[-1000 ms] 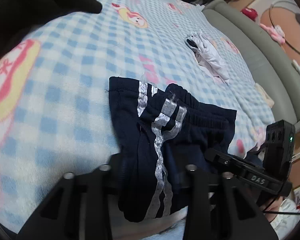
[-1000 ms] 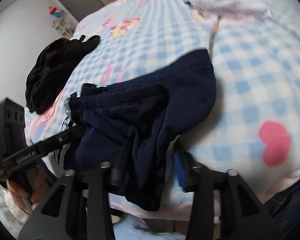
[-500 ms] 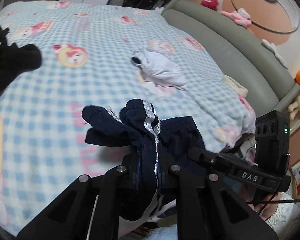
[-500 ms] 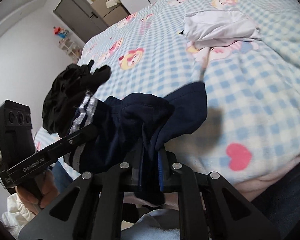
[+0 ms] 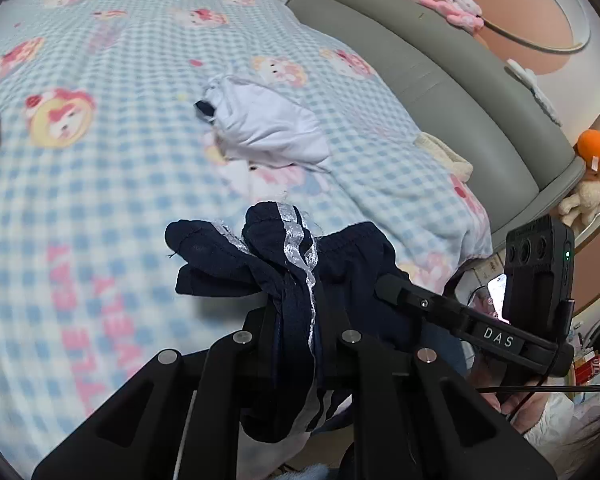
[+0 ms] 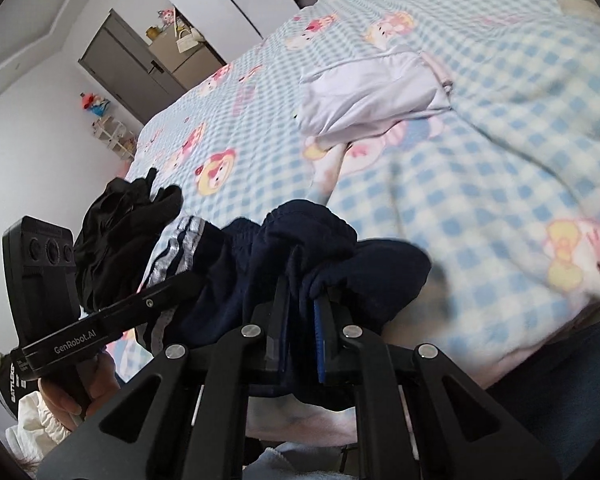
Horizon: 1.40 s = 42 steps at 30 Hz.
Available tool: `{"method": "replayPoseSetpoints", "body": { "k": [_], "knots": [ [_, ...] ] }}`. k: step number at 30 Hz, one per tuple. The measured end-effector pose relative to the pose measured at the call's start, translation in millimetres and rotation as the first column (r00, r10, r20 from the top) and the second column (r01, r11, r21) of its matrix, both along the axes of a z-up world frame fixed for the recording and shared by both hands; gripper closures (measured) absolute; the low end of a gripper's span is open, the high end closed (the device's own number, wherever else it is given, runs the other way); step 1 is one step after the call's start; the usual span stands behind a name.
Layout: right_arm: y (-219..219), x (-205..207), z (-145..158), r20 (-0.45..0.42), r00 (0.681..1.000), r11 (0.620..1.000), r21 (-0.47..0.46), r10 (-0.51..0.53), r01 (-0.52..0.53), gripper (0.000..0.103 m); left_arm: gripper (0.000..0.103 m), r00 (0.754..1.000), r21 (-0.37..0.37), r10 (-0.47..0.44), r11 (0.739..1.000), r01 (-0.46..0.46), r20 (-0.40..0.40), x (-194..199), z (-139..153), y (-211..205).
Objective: Fold clothes
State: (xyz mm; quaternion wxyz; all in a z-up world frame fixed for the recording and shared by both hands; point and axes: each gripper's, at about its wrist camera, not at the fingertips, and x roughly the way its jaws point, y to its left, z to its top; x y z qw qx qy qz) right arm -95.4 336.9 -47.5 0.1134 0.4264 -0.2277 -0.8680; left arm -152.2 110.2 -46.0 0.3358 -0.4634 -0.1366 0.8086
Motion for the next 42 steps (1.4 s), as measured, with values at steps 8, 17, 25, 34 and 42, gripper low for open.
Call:
{"method": "replayPoseSetpoints", "body": {
  "k": [8, 17, 25, 34, 42],
  "knots": [
    [28.2, -72.1, 39.4, -0.084, 0.996, 1.0, 0.014, -0.001, 0.002, 0.094, 0.09, 0.997, 0.053, -0.01, 0.999, 0.014, -0.082, -77.7, 41.1, 49.5],
    [95.7, -199.5, 69.1, -0.134, 0.991, 1.0, 0.004, -0.024, 0.025, 0.094, 0.09, 0.979, 0.04, 0.087, 0.996, -0.081, -0.184, -197.1, 26.6, 85.1],
    [116.0, -261.9, -37.8, 0.105, 0.993, 0.971, 0.239, -0.055, 0.029, 0.087, 0.079, 0.995, -0.04, 0.091, 0.995, -0.093, -0.038, -241.4, -44.9, 94.2],
    [94.2, -237.6, -9.4, -0.055, 0.998, 0.962, 0.271, -0.01, 0.024, 0.082, 0.075, 0.985, -0.19, 0.091, 0.975, -0.118, -0.145, -243.9, -38.9, 114.2],
    [110.7, -247.4, -16.2, 0.021, 0.99, 0.944, 0.304, -0.139, 0.126, 0.079, 0.036, 0.985, -0.07, 0.112, 0.99, -0.122, -0.134, -243.0, -13.6, 83.4]
  ]
}}
